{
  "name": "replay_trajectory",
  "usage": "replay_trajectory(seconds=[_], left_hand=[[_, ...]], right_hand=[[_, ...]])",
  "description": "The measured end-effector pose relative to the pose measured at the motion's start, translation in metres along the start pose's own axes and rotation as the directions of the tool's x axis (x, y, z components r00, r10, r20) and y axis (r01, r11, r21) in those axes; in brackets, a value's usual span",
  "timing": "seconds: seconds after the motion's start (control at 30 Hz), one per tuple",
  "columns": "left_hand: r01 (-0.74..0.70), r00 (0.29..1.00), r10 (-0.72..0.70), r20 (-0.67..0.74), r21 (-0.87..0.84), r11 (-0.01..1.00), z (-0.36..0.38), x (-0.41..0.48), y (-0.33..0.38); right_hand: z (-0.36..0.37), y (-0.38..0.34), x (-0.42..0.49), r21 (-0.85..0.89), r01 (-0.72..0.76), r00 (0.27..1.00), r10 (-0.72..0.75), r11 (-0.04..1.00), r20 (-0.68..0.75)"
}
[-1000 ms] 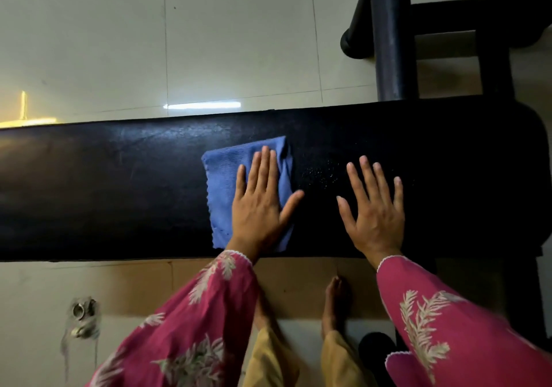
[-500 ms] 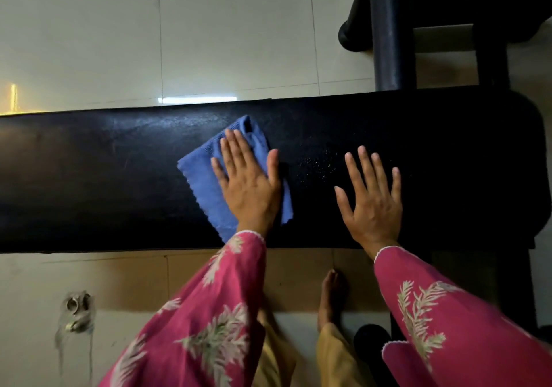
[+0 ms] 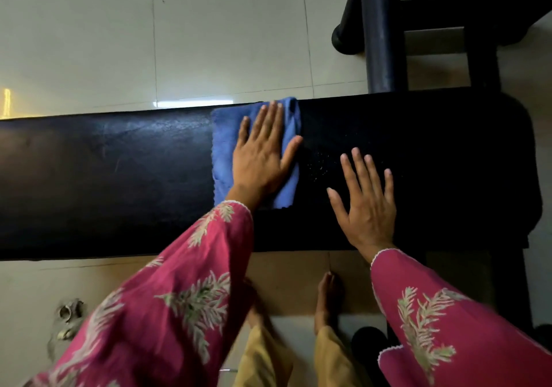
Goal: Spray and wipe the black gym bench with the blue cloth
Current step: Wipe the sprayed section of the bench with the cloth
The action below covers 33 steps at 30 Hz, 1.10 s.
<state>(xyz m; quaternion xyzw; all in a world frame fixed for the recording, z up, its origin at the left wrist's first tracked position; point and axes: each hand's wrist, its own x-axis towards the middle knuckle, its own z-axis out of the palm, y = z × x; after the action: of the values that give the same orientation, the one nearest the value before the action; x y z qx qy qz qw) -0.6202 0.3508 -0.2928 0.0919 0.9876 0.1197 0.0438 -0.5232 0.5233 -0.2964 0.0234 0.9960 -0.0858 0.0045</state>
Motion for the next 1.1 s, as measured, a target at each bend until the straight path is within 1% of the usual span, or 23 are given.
replay_trajectory(seconds=[0.1,0.13,0.17,0.23,0.27,0.3,0.33,0.4,0.43,0.5,0.53,0.57,0.6,0.63,0.7,0.73,0.77,0.87,0.9,0.97,1.03,1.07,1.1], left_hand=[[0.282,0.959,-0.282,0.0,-0.034,0.959,0.001,0.012,0.01],[0.291,0.957,-0.29,0.018,-0.037,0.956,0.002,0.011,0.023],[0.229,0.973,-0.228,0.033,-0.038,0.973,0.002,0.007,0.033],[0.012,0.998,-0.01,0.062,-0.03,0.999,0.001,0.002,0.033],[-0.037,0.998,0.038,0.045,-0.027,0.999,0.001,0.004,0.026],[0.002,1.0,-0.002,0.011,-0.026,1.0,0.002,0.009,0.02],[0.108,0.994,-0.109,-0.01,-0.033,0.994,0.003,0.014,0.017],[0.308,0.951,-0.307,0.029,-0.041,0.951,0.005,0.022,0.029],[0.291,0.956,-0.289,0.046,-0.029,0.956,0.006,0.021,0.041],[0.085,0.993,-0.082,0.081,-0.03,0.996,0.008,0.008,0.057],[-0.037,0.995,0.04,0.089,-0.029,0.999,0.007,0.001,0.053],[-0.103,0.992,0.105,0.068,-0.024,0.994,0.007,-0.004,0.043],[-0.08,0.997,0.08,0.022,-0.012,0.997,0.008,-0.006,0.033],[0.02,1.0,-0.02,-0.021,-0.005,1.0,0.008,-0.007,0.026],[0.23,0.973,-0.23,0.0,-0.008,0.973,0.006,-0.014,0.031],[0.237,0.971,-0.236,0.027,-0.018,0.971,0.006,-0.02,0.042],[0.177,0.983,-0.175,0.057,-0.034,0.984,0.007,-0.03,0.052],[-0.156,0.984,0.156,0.084,-0.013,0.988,0.009,-0.048,0.039],[-0.16,0.986,0.159,0.042,0.016,0.987,0.013,-0.048,0.028],[0.03,0.999,-0.03,-0.034,0.023,0.999,0.013,-0.047,0.023],[0.175,0.985,-0.175,0.015,-0.023,0.984,0.012,-0.053,0.042],[0.146,0.988,-0.144,0.05,-0.041,0.988,0.012,-0.058,0.05],[0.049,0.996,-0.047,0.071,-0.039,0.998,0.013,-0.062,0.049]], right_hand=[[-0.009,0.007,0.004,0.043,-0.024,0.999,0.026,0.999,-0.033],[-0.011,0.01,0.005,0.04,-0.046,0.998,0.047,0.998,-0.036],[-0.013,0.014,0.006,0.033,-0.073,0.997,0.074,0.997,-0.032],[-0.015,0.022,0.006,0.025,-0.121,0.993,0.121,0.992,-0.01],[-0.014,0.025,0.005,0.021,-0.132,0.991,0.132,0.991,0.001],[-0.013,0.027,0.005,0.014,-0.131,0.991,0.131,0.991,0.013],[-0.012,0.028,0.003,0.006,-0.126,0.992,0.126,0.992,0.023],[-0.01,0.027,0.002,-0.006,-0.12,0.992,0.121,0.993,0.027],[-0.009,0.026,0.002,-0.01,-0.122,0.992,0.122,0.992,0.022],[-0.008,0.027,0.002,-0.018,-0.127,0.992,0.128,0.992,0.022],[-0.009,0.027,0.002,-0.022,-0.128,0.991,0.129,0.992,0.024],[-0.009,0.027,0.001,-0.026,-0.124,0.992,0.125,0.992,0.028],[-0.008,0.026,0.001,-0.032,-0.12,0.992,0.121,0.992,0.031],[-0.007,0.026,0.001,-0.037,-0.121,0.992,0.122,0.992,0.031],[-0.007,0.026,0.0,-0.038,-0.128,0.991,0.129,0.991,0.029],[-0.007,0.026,0.0,-0.039,-0.129,0.991,0.13,0.991,0.029],[-0.007,0.026,0.0,-0.042,-0.129,0.991,0.13,0.991,0.029],[-0.007,0.026,0.0,-0.052,-0.127,0.991,0.129,0.991,0.031],[-0.006,0.026,0.0,-0.051,-0.127,0.991,0.129,0.991,0.03],[-0.005,0.026,0.0,-0.049,-0.13,0.991,0.132,0.99,0.027],[-0.006,0.026,0.0,-0.054,-0.127,0.991,0.129,0.99,0.027],[-0.006,0.025,0.0,-0.058,-0.123,0.992,0.124,0.991,0.025],[-0.006,0.025,0.0,-0.062,-0.121,0.992,0.123,0.991,0.024]])
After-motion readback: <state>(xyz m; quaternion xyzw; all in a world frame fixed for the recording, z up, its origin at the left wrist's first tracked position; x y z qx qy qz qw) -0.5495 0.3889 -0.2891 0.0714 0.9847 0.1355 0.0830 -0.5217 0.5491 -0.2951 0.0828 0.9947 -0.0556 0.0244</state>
